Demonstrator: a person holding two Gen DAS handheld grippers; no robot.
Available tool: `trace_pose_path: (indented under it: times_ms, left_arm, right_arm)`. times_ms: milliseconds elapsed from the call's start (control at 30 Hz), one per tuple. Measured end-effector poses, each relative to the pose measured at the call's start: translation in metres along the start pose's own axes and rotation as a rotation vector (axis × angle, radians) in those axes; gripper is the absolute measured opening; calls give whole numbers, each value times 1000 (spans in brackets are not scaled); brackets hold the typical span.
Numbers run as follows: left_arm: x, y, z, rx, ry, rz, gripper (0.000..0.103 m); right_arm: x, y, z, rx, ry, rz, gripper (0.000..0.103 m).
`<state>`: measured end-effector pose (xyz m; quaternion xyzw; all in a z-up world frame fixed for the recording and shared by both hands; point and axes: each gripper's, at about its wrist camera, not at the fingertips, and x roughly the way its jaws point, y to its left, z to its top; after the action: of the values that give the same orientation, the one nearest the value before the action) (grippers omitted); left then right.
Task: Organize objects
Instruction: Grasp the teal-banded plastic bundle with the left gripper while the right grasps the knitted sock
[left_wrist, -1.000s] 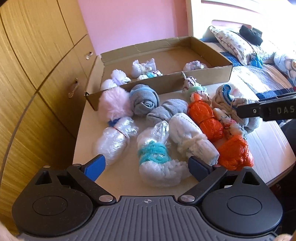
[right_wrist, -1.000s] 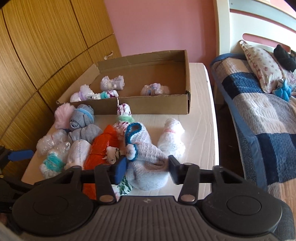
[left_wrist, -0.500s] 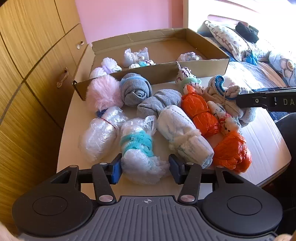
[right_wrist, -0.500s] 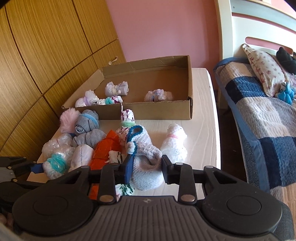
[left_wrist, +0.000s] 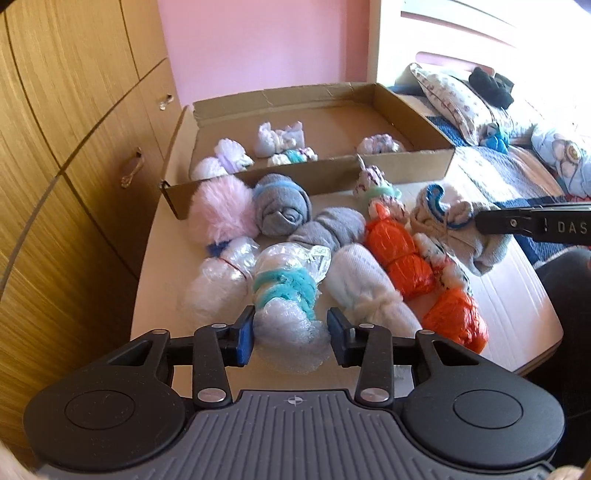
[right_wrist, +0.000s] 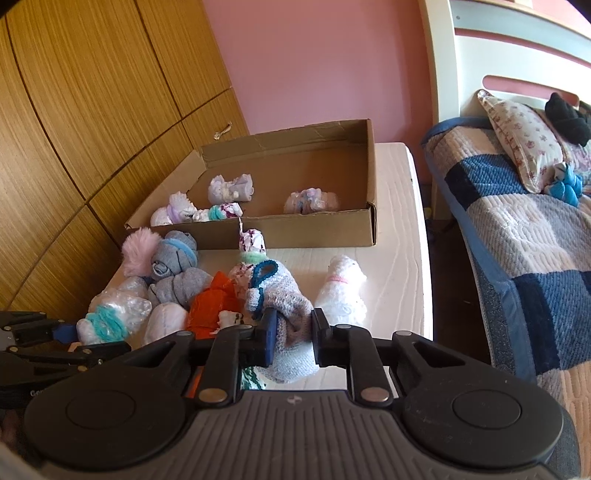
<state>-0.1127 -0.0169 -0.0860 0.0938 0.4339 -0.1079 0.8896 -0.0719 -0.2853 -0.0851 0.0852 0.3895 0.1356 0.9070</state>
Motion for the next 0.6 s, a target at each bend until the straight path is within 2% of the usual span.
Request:
trace_pose_path:
  times_ms: [267, 433, 600]
  left_arm:
    - [-12, 15, 16, -66, -24, -21, 47]
    - [-7, 16, 17, -44, -17, -9, 48]
    - [-5, 11, 14, -36, -9, -17, 48]
  right_arm:
    - [-16, 0, 11, 0, -49, 24, 14]
    - [0, -2, 2, -45, 23, 0, 14]
    - [8, -1, -6, -61, 73, -5, 29]
